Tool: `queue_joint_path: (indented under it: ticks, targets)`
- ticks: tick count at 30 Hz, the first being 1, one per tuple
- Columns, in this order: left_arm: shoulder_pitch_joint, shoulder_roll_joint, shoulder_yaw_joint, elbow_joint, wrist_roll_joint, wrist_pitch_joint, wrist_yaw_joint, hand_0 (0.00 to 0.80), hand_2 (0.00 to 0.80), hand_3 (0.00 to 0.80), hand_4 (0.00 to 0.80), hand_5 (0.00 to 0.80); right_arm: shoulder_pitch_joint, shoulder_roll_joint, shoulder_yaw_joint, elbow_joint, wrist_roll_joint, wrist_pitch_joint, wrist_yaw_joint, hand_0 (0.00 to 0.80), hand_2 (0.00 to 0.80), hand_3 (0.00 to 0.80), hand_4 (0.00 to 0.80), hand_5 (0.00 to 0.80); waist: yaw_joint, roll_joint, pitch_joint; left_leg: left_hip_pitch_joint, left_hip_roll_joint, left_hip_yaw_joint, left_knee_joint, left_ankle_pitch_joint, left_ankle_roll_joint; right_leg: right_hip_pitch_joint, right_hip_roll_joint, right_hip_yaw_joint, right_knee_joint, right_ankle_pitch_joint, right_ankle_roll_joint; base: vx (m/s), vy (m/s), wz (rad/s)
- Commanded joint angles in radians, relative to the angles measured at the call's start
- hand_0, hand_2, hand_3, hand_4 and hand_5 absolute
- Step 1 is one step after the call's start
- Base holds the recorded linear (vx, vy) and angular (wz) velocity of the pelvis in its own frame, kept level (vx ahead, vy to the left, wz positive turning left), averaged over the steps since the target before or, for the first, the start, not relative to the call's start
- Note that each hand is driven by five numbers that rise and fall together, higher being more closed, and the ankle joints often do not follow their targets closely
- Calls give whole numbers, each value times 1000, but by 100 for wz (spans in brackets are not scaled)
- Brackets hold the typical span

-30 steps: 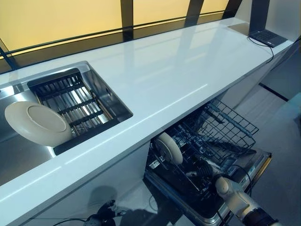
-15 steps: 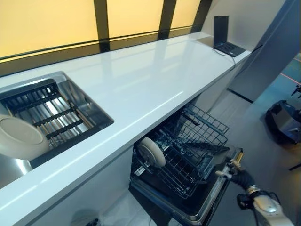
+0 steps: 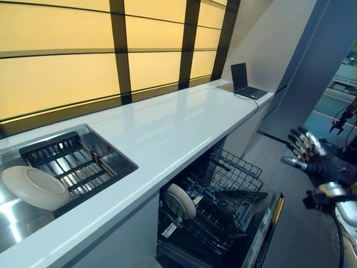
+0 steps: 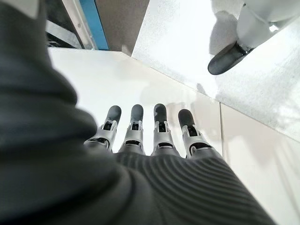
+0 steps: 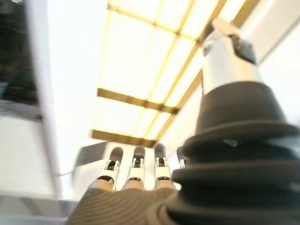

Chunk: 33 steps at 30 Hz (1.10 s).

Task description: Take plates into dishwasher

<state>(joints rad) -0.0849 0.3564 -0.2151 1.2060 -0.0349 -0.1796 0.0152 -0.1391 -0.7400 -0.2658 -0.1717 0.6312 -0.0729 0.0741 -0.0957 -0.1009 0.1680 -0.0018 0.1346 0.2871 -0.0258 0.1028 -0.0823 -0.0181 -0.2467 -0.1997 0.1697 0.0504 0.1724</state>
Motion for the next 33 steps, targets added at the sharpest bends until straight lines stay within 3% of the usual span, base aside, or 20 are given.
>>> queue_joint_path:
  ticks: [1, 4, 7, 8, 10, 12, 13, 15, 18, 21, 23, 28, 33]
  targets:
    - [6, 31, -24, -37, -24, 7, -20, 0, 0, 0, 0, 0, -225, -92, 85, -83, 2, -19, -39, 0, 0, 0, 0, 0, 52, 37, -15, 61, -65, -43, -45, -97, 139, -121, -51, 125, 450, 249, 11, 103, 295, 59]
    - [9, 37, -40, -43, -30, 21, -26, 0, 0, 0, 0, 0, -332, -127, 151, -47, -6, 31, -59, 0, 0, 0, 0, 0, 51, 55, -22, 70, -82, -96, -61, -90, 136, -202, 35, 152, 456, 201, -11, 157, 193, 49]
    - [4, 41, -36, -27, -30, 19, -25, 0, 0, 0, 0, 0, -389, -157, 191, -2, -4, 43, -58, 0, 0, 0, 0, 0, 51, 35, -36, 71, -118, -163, -61, -100, 137, -212, 88, 148, 273, 170, -31, 266, 7, 94]
    - [-3, 39, -31, -15, -14, 23, -19, 0, 0, 0, 0, 0, -402, -162, 205, 10, 3, 45, -62, 0, 0, 0, 0, 0, 48, 12, -39, 76, -148, -205, -61, -117, 140, -194, 123, 158, 118, 145, -35, 340, -69, 98]
    - [-6, 35, -30, -12, -3, 30, -4, 0, 0, 0, 0, 0, -405, -150, 211, 14, -18, 49, -79, 0, 0, 0, 0, 0, 41, 0, -33, 89, -172, -265, -61, -129, 142, -189, 161, 180, -5, 135, -36, 303, -70, 109]
    - [-7, 31, -30, -13, 2, 35, 3, 0, 0, 0, 0, 0, -404, -140, 214, 13, -26, 51, -85, 0, 0, 0, 0, 0, 41, -2, -31, 93, -182, -295, -61, -133, 143, -196, 175, 191, -50, 131, -36, 202, -57, 109]
    - [-9, 27, -28, -19, 9, 49, 12, 0, 0, 0, 0, 0, -409, -119, 221, 0, -47, 67, -100, 0, 0, 0, 0, 0, 44, 0, -22, 102, -194, -343, -61, -135, 144, -205, 190, 199, -91, 138, -38, 260, -74, 153]
    - [-8, 30, -19, -26, 17, 73, 18, 0, 0, 0, 0, 0, -434, -99, 235, -13, -61, 96, -110, 0, 0, 0, 0, 0, 54, 5, -12, 113, -199, -388, -61, -136, 145, -217, 193, 201, -102, 144, -41, 240, -99, 155]
    - [-5, 46, 0, -19, 11, 86, 22, 0, 0, 0, 0, 0, -496, -76, 283, -5, -79, 129, -127, 0, 0, 0, 0, 0, 74, 6, -9, 119, -201, -429, -61, -134, 148, -203, 192, 213, -102, 142, -45, 173, -150, 113]
    - [3, 60, 25, 5, -10, 63, 21, 0, 0, 0, 0, 0, -545, -78, 327, 35, -69, 120, -119, 0, 0, 0, 0, 0, 96, -3, -31, 115, -202, -446, -61, -137, 144, -131, 182, 220, -142, 120, -46, 135, -227, 132]
    - [15, 62, 51, 6, -29, 58, 11, 0, 0, 0, 0, 0, -586, -65, 364, 57, -78, 121, -113, 0, 0, 0, 0, 0, 120, -7, -45, 113, -189, -438, -60, -133, 126, -74, 168, 195, -170, 105, -53, 128, -230, 118]
    - [55, 35, 65, -10, -14, 34, 6, 0, 0, 0, 0, 0, -646, -64, 415, 69, -186, 133, -97, 0, 0, 0, 0, 0, 159, -8, -69, 111, -154, -415, -61, -132, 91, 13, 159, 139, -232, 63, -73, 98, -148, 14]
    - [77, 21, 60, -44, -11, 26, 4, 0, 0, 0, 0, 0, -736, -155, 487, 72, -358, 104, -71, 0, 0, 0, 0, 0, 194, -9, -68, 100, -114, -388, -59, -119, 58, 62, 154, 63, -239, 25, -84, 42, -110, 29]
